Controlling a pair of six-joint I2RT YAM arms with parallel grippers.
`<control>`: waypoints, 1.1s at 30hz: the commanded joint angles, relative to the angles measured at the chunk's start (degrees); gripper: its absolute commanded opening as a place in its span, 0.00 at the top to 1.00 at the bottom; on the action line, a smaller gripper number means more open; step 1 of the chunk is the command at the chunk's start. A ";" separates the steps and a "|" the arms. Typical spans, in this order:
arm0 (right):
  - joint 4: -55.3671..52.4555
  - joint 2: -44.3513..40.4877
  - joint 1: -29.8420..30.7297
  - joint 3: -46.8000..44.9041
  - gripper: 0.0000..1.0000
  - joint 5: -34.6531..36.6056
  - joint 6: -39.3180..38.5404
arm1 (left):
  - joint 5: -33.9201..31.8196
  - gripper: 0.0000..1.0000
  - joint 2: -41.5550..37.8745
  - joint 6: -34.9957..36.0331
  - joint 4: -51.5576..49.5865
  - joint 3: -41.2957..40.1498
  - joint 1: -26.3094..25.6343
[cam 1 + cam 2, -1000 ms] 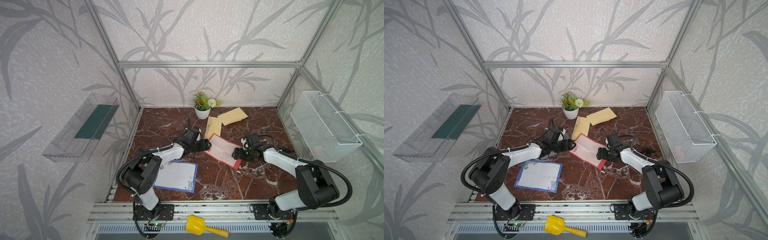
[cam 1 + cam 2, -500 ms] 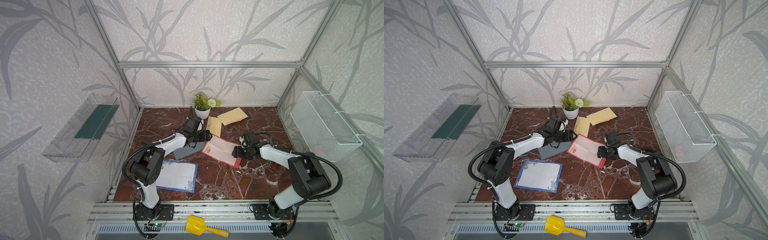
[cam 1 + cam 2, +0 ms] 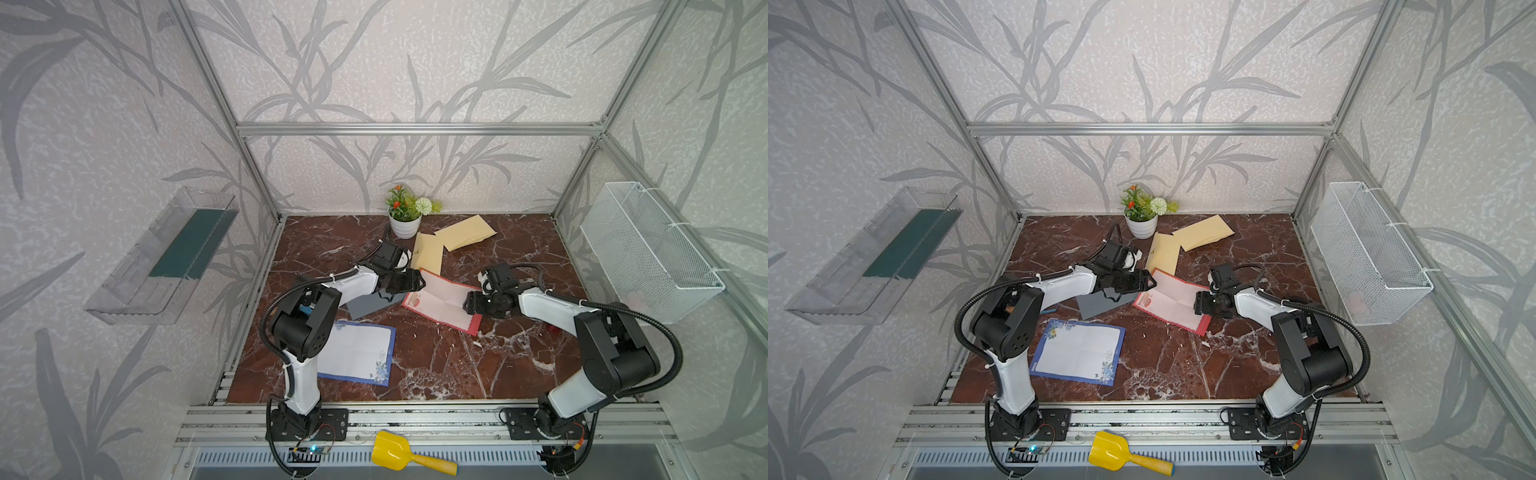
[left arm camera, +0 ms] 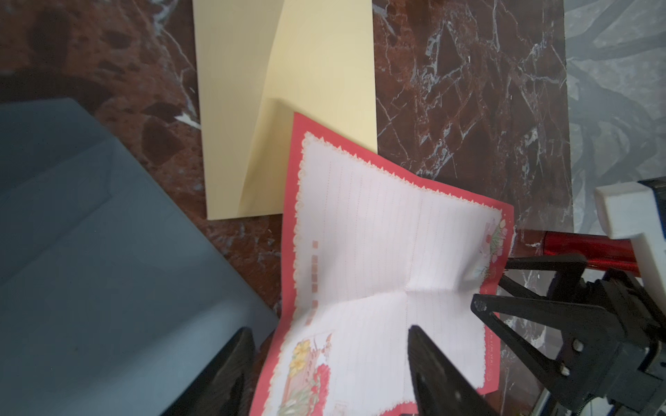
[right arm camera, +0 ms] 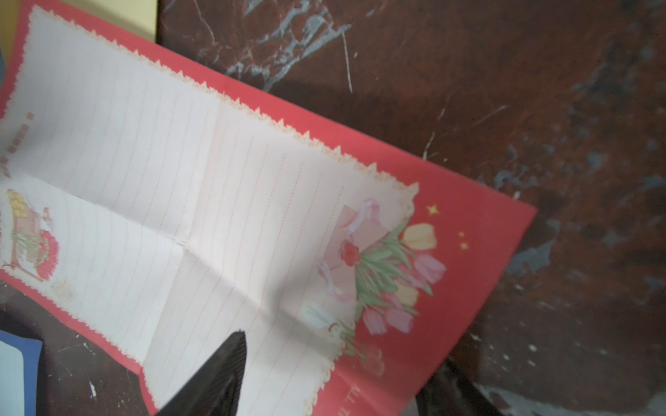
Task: Fold the letter paper in half and place it into the envelope
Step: Fold the letter paper at the center of the board.
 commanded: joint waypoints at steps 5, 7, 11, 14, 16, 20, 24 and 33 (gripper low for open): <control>-0.15 -1.64 -0.13 2.22 0.29 -4.46 -0.28 | 2.24 0.41 -0.48 -2.36 2.88 -2.33 -1.68; -0.64 -2.97 -0.14 2.57 0.29 -4.88 -0.18 | 2.28 0.41 -0.83 -2.96 3.28 -2.87 -1.85; -2.04 -5.09 -0.13 3.66 0.29 -6.00 -0.27 | 2.52 0.42 -1.22 -3.74 4.30 -3.85 -2.21; -2.56 -6.12 0.11 4.38 0.29 -7.18 -0.11 | 2.50 0.42 -1.08 -4.33 5.03 -4.54 -2.43; -2.80 -6.40 0.76 4.99 0.29 -7.48 -0.10 | 2.65 0.42 -1.08 -4.85 5.81 -5.06 -2.62; -3.89 -6.38 2.94 7.24 0.29 -7.39 0.02 | 2.67 0.42 -1.03 -6.36 7.91 -6.33 -2.81; -4.00 -5.80 5.51 9.55 0.29 -7.28 0.72 | 2.87 0.43 -1.27 -7.46 9.61 -7.53 -2.89; -4.07 -2.95 11.41 14.68 0.28 -7.03 2.22 | 2.24 0.43 -2.92 -8.28 11.35 -9.35 -2.86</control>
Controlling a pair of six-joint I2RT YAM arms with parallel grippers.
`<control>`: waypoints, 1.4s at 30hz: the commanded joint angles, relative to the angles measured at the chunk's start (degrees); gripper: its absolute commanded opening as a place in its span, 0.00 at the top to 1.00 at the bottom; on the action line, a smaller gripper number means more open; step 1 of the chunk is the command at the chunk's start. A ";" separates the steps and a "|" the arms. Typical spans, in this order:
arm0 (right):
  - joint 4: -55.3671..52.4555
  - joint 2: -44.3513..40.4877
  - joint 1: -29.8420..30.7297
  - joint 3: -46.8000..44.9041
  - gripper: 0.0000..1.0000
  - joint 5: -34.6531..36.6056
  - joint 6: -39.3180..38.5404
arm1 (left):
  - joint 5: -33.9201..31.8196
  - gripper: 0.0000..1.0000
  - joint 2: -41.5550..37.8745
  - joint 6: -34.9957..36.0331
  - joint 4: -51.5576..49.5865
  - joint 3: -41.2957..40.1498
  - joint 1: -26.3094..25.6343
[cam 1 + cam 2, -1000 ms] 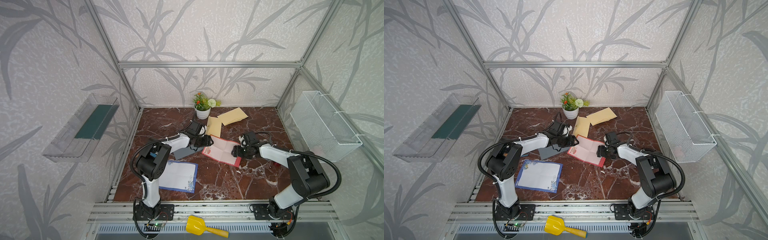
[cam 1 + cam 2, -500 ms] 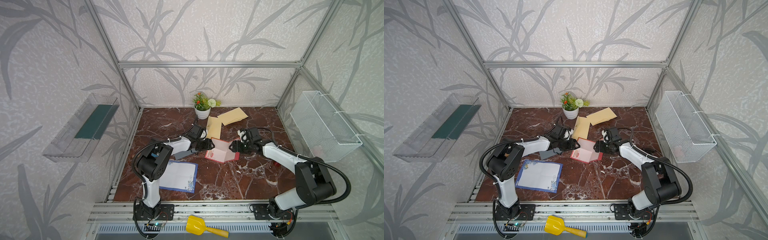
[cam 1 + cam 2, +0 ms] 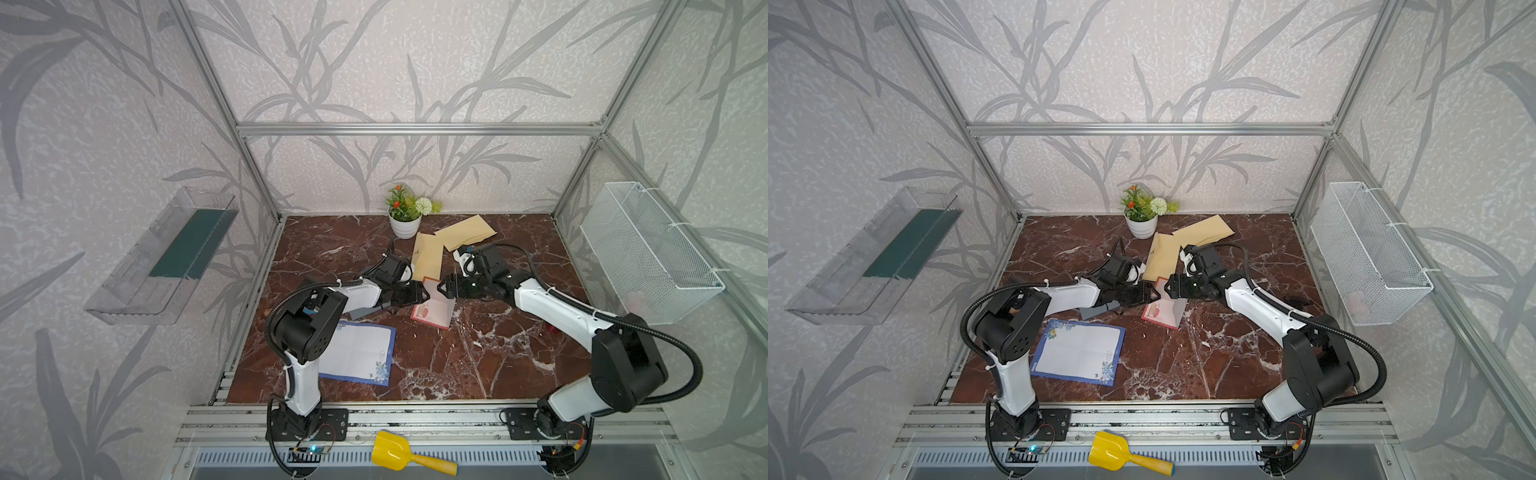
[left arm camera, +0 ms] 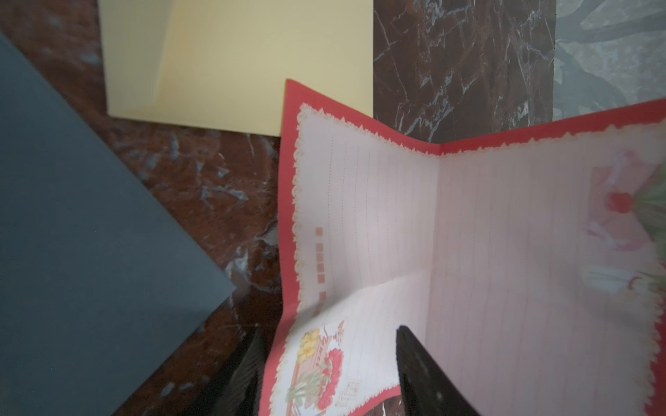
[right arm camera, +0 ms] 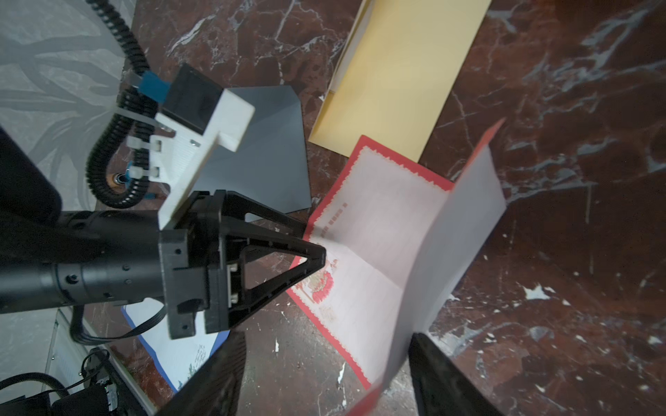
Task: Fold the letter paper in half and place it into the envelope
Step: Fold the letter paper at the center of the board.
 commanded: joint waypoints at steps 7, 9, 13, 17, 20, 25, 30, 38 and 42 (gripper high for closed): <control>2.51 3.68 1.74 2.11 0.28 -0.64 2.52 | -0.21 0.43 -3.37 -2.46 4.25 -2.23 0.10; 2.45 4.56 1.69 2.54 0.28 -0.54 2.26 | -0.40 0.43 -4.05 -3.00 5.14 -2.82 0.24; 3.15 5.83 1.60 2.91 0.28 -0.86 2.34 | -2.01 0.43 -7.17 -3.02 4.40 -3.22 0.45; 3.42 6.14 1.64 3.31 0.28 -1.18 2.27 | -4.73 0.42 -11.86 -2.76 3.03 -3.85 0.96; 3.57 6.12 1.67 3.55 0.28 -1.29 2.10 | -8.04 0.42 -15.72 -2.58 1.64 -5.10 1.25; 4.09 6.34 1.52 4.47 0.27 -1.90 2.08 | -12.08 0.41 -19.52 -2.71 0.73 -8.74 2.95; 4.91 7.09 1.45 6.19 0.25 -3.37 1.95 | -11.39 0.41 -21.15 -4.34 2.58 -12.83 5.53; 7.16 12.99 1.47 9.63 0.25 -6.18 3.73 | -13.27 0.41 -25.55 -4.08 1.53 -15.35 6.62; 8.41 15.69 1.46 9.75 0.25 -6.65 4.62 | -14.03 0.41 -28.68 -3.59 0.67 -16.35 7.03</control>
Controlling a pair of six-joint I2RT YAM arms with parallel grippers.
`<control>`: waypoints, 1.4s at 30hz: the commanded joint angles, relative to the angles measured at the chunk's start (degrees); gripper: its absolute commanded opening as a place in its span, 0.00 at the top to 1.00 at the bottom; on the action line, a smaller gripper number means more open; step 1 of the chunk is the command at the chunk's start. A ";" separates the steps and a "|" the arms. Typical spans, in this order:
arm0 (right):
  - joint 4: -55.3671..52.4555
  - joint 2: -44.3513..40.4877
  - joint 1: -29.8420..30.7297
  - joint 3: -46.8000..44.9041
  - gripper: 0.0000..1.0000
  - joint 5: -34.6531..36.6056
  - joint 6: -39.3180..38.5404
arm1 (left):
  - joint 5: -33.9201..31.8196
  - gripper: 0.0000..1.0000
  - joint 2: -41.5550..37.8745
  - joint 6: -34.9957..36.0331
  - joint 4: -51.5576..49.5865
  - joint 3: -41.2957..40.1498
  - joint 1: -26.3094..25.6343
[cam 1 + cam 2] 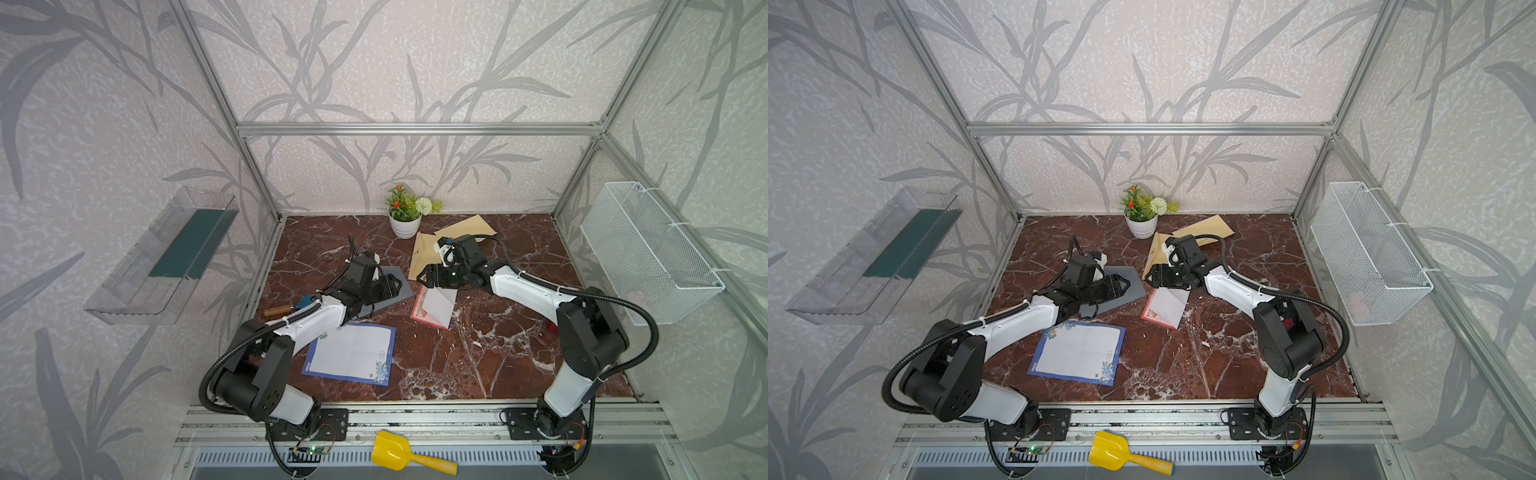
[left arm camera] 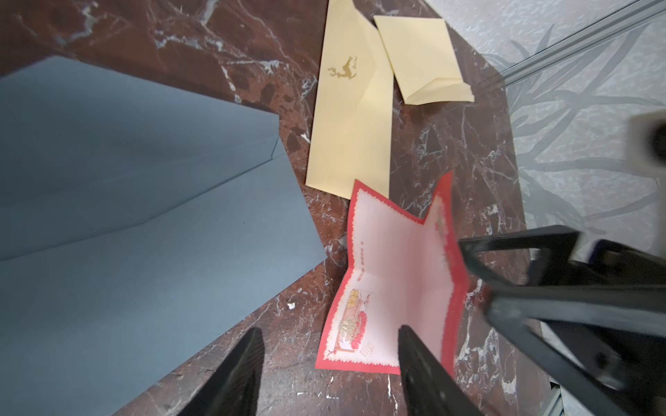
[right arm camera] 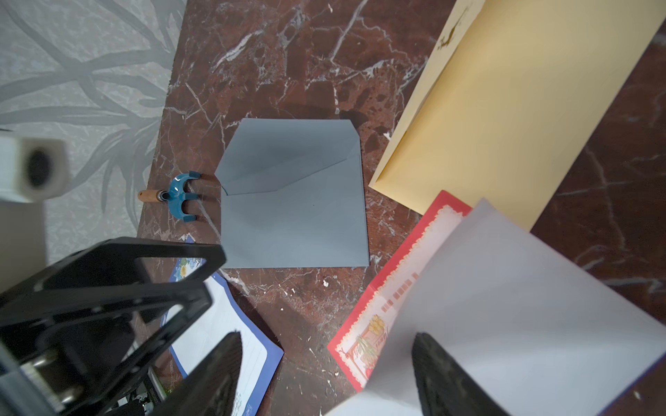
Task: Fold the letter paper in half and place it into the envelope
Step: Fold the letter paper at the center of the board.
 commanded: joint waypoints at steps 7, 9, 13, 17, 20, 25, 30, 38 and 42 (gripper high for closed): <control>2.51 6.46 -0.18 -0.07 0.25 -0.78 1.92 | -0.65 0.41 -8.25 1.58 -0.21 -3.36 0.46; 3.31 7.53 -0.23 -0.51 0.25 -0.53 2.21 | -0.11 0.41 -9.12 1.83 0.29 -3.87 0.40; 5.01 9.13 -0.64 -1.62 0.26 -0.13 3.15 | 1.15 0.41 -9.78 2.43 0.80 -4.01 0.14; 6.39 9.71 -1.53 -2.67 0.26 -0.48 3.93 | 1.61 0.41 -9.21 2.34 1.76 -3.79 -0.83; 8.20 9.13 -2.61 -4.27 0.26 -1.16 5.03 | 1.55 0.41 -8.18 2.71 1.58 -2.82 -2.17; 10.24 6.75 -3.97 -6.54 0.32 -1.82 6.01 | 0.33 0.41 -5.62 3.74 1.41 -0.43 -5.91; 9.90 2.74 -4.32 -7.75 0.50 -0.84 5.53 | 0.30 0.41 -1.74 2.77 3.10 1.26 -8.29; 3.99 -2.00 -5.99 -8.68 0.70 1.40 2.38 | 1.10 0.41 2.43 1.82 4.92 2.67 -9.35; 1.54 -3.65 -6.68 -11.09 0.71 2.14 1.25 | 2.06 0.42 4.26 1.60 5.30 3.98 -9.67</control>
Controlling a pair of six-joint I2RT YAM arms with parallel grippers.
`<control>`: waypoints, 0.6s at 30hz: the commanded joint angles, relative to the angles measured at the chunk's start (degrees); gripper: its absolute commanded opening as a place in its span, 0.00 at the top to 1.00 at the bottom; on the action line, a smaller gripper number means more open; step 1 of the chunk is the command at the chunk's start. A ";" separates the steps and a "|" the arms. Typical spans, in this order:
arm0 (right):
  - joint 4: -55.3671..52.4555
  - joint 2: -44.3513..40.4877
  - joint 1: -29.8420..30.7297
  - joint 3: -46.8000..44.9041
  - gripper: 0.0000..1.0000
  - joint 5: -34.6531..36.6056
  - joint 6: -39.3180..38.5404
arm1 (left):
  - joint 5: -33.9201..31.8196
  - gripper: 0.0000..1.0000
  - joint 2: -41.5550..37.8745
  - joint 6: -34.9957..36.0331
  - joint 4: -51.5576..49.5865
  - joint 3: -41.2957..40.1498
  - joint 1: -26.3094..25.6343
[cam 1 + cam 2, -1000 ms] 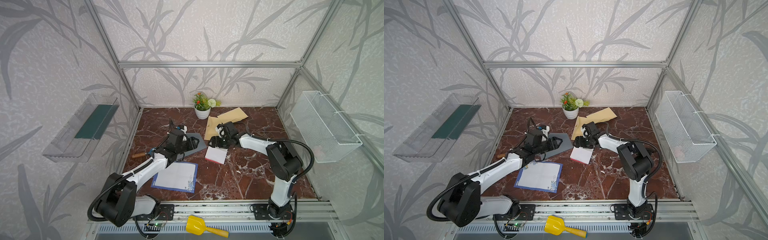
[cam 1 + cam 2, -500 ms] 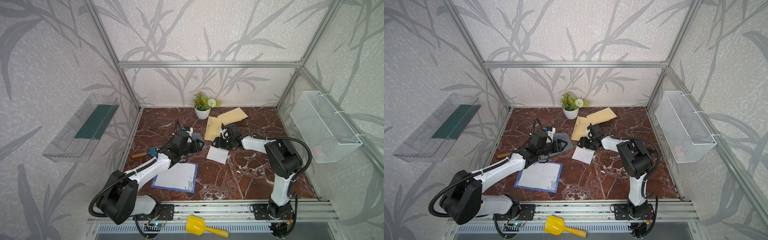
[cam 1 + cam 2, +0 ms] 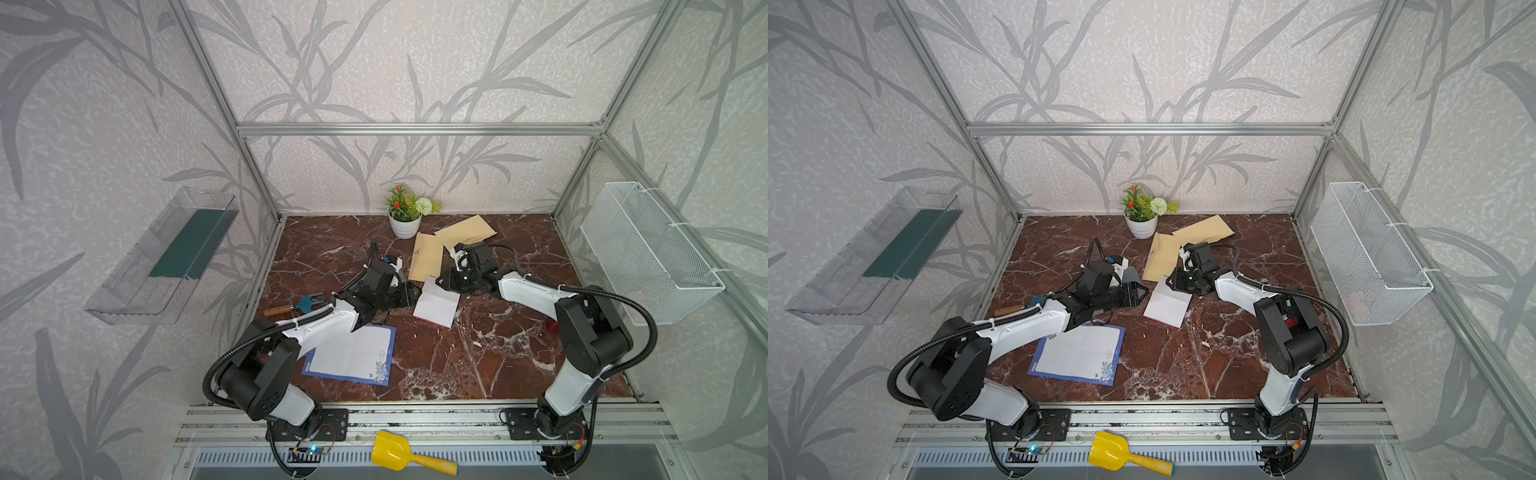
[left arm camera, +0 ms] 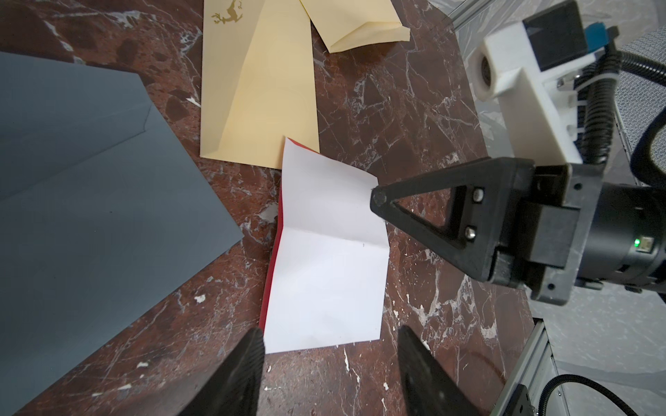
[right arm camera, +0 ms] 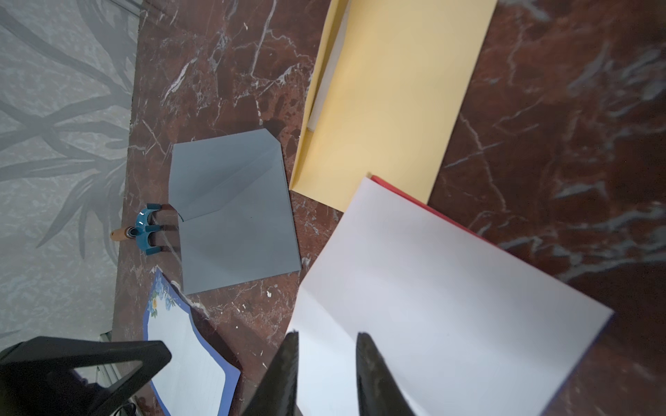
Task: Fold the letter paper in half and place it into the envelope
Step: Fold the letter paper at the center of the board, then adjust the letter paper at the center of the board.
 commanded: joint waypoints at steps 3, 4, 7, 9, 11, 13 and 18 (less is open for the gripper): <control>-4.78 -4.79 -0.98 -4.97 0.71 1.10 -1.95 | 1.43 0.42 2.46 -0.52 2.30 3.46 -0.93; -4.87 -5.02 -1.02 -5.50 0.71 1.19 -2.11 | 1.63 0.42 2.97 -0.61 2.51 3.71 -1.13; -4.85 -4.98 -1.05 -6.97 0.71 1.18 -2.24 | 2.37 0.42 4.92 -0.83 3.30 4.82 -1.53; -4.18 -4.64 -1.07 -7.75 0.71 1.28 -2.04 | 2.99 0.42 6.41 -1.05 3.89 5.72 -1.73; -3.76 -3.75 -1.19 -7.91 0.71 1.37 -1.95 | 3.06 0.42 7.96 -1.17 4.36 6.67 -2.00; -3.51 -2.86 -1.17 -7.93 0.71 1.28 -1.91 | 3.24 0.42 9.55 -1.47 5.22 7.33 -2.24; -2.43 -0.56 -1.42 -8.57 0.71 1.20 -1.69 | 4.27 0.42 14.38 -2.83 7.52 9.04 -2.47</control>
